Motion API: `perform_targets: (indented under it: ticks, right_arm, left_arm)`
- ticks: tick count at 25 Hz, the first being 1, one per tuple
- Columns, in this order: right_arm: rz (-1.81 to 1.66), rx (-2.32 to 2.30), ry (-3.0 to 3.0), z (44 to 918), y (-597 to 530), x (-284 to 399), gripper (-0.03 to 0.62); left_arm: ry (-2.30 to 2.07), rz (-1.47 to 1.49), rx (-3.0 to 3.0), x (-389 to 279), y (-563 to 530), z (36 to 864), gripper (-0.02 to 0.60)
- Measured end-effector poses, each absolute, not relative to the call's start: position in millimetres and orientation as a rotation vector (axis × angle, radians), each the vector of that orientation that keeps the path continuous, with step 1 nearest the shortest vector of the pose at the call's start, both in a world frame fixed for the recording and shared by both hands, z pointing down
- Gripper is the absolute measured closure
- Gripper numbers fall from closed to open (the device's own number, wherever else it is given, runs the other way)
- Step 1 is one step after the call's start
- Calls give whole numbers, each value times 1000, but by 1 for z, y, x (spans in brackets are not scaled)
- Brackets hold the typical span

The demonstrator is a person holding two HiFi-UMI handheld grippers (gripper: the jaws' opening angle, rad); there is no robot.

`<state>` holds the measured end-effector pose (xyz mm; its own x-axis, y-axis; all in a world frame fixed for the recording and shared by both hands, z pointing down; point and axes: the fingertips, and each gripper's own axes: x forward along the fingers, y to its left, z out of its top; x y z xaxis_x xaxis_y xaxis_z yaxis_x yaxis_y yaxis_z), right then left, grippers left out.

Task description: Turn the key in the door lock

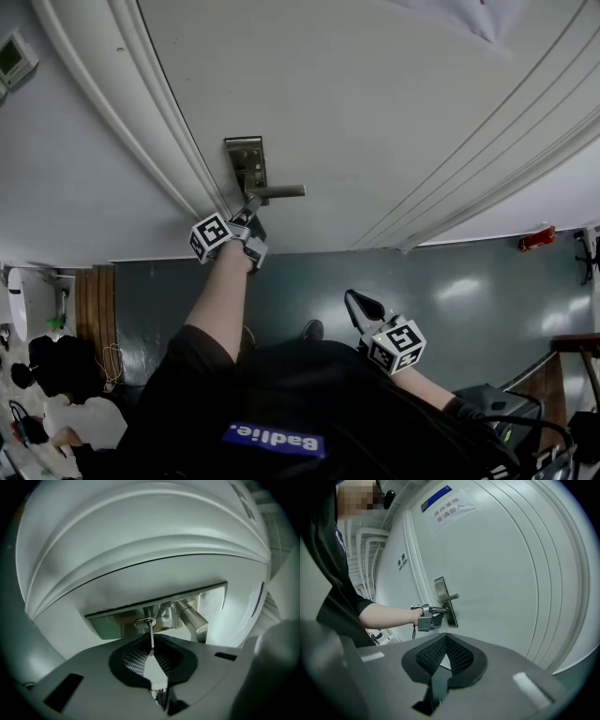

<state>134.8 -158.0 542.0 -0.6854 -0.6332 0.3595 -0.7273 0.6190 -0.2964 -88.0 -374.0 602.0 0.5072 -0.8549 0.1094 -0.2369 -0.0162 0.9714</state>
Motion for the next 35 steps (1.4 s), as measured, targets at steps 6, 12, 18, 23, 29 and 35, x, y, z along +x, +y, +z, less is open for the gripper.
perform_targets:
  ticks: [6, 12, 18, 23, 29, 35]
  right_arm:
    - [659, 1128, -2603, 544, -155, 127, 592]
    - [690, 1146, -2586, 546, -151, 121, 592]
    - [648, 1114, -2610, 542, -149, 112, 592]
    - [664, 1066, -2643, 544, -148, 112, 592]
    - [709, 916, -2700, 556, -141, 104, 592]
    - [698, 863, -2740, 552, -130, 88, 592]
  left_arm:
    - [-786, -756, 1461, -87, -374, 601, 554]
    - [-703, -765, 1433, -87, -374, 605, 552]
    - [-782, -665, 1534, -88, -373, 602, 549]
    - [-876, -530, 1633, -88, -353, 601, 509]
    - [-1020, -406, 1813, -84, -303, 573, 503]
    - [-1195, -244, 2104, -88, -242, 524, 503]
